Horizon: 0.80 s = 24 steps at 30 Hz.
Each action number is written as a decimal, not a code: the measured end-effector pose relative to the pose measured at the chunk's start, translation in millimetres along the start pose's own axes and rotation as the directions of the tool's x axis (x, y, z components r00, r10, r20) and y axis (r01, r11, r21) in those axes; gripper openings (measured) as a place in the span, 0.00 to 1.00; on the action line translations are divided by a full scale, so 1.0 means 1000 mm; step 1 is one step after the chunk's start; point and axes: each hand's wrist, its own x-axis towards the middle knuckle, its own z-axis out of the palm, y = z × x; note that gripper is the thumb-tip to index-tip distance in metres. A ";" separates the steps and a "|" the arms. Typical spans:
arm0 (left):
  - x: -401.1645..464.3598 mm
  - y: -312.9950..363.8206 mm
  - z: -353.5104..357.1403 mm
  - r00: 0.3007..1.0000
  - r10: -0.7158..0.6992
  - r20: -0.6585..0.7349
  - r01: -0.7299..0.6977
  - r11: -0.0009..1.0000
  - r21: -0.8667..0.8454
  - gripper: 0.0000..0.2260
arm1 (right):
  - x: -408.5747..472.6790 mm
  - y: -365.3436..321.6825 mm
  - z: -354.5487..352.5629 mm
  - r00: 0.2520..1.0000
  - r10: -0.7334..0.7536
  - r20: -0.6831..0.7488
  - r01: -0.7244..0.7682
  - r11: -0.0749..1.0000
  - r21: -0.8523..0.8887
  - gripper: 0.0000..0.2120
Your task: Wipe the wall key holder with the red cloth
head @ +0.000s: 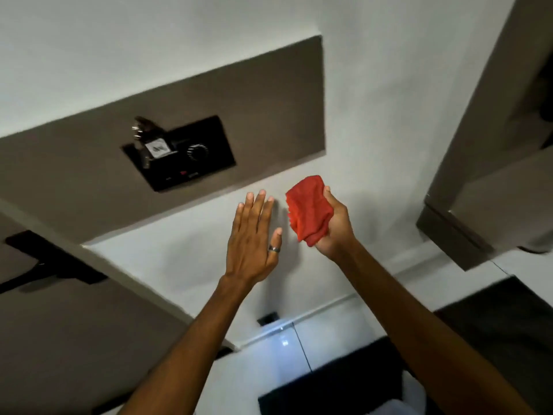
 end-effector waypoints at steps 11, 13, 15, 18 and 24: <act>0.073 0.178 0.135 0.891 0.093 0.445 -0.047 0.993 -0.113 0.30 | -0.021 -0.193 -0.256 0.920 -0.158 -0.358 0.132 0.987 -0.094 0.27; 0.086 0.202 0.150 0.878 0.121 0.463 -0.066 0.989 -0.132 0.30 | -0.019 -0.242 -0.288 0.875 -0.390 -0.288 0.232 0.858 -0.458 0.20; 0.099 0.224 0.168 0.860 0.130 0.494 -0.064 0.987 -0.149 0.30 | -0.012 -0.287 -0.329 0.798 -0.596 -0.091 0.237 0.449 -0.862 0.16; 0.110 0.253 0.194 0.840 0.123 0.529 -0.035 0.984 -0.174 0.29 | 0.023 -0.314 -0.415 0.850 -0.411 0.329 0.164 -0.387 -0.907 0.20; 0.102 0.277 0.215 0.807 0.098 0.582 -0.055 0.994 -0.091 0.31 | 0.035 -0.271 -0.480 0.986 -0.159 0.050 -0.058 -0.610 -0.790 0.34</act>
